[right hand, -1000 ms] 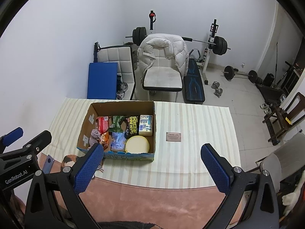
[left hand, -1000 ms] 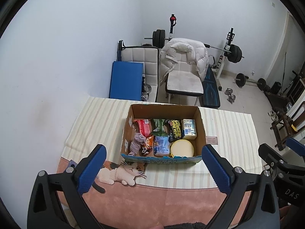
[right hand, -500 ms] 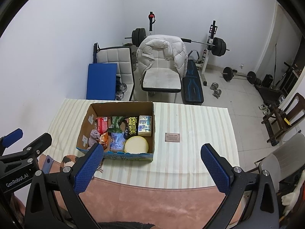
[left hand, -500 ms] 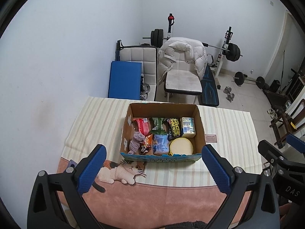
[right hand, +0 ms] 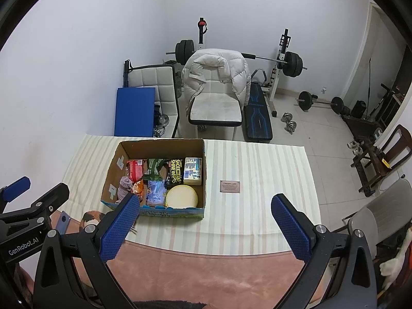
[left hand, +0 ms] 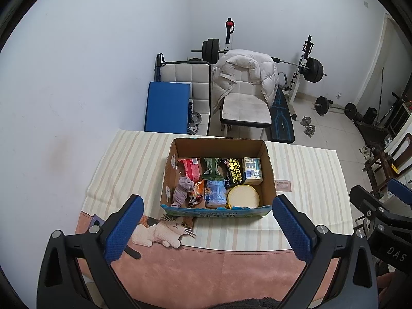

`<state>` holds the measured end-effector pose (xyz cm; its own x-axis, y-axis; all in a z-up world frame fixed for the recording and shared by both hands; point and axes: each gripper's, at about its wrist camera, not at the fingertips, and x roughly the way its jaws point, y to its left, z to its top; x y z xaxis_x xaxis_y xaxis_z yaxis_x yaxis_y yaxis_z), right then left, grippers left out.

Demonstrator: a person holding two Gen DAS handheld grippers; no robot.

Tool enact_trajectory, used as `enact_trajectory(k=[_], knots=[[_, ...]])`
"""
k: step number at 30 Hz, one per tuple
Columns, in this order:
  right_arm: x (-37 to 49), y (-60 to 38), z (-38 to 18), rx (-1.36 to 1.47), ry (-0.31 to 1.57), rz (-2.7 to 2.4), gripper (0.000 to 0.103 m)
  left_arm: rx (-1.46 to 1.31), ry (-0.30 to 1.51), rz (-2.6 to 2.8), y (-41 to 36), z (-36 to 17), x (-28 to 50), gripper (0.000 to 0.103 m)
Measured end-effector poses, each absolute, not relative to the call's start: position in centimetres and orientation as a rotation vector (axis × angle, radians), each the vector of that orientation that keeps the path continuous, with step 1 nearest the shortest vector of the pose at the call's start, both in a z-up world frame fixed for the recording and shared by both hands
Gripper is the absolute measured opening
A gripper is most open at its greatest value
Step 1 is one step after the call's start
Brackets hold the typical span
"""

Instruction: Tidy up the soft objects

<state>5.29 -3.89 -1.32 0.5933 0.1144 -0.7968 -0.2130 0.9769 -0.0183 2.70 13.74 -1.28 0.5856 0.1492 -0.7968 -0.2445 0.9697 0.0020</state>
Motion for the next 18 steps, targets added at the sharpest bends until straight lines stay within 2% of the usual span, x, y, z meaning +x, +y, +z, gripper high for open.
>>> enact_trajectory(k=[18], knots=[[5.09,-3.77,-1.23,-0.118,0.912,0.183,0.103,-0.112,0.925,0.221,13.57,-1.42,2.80,0.103]])
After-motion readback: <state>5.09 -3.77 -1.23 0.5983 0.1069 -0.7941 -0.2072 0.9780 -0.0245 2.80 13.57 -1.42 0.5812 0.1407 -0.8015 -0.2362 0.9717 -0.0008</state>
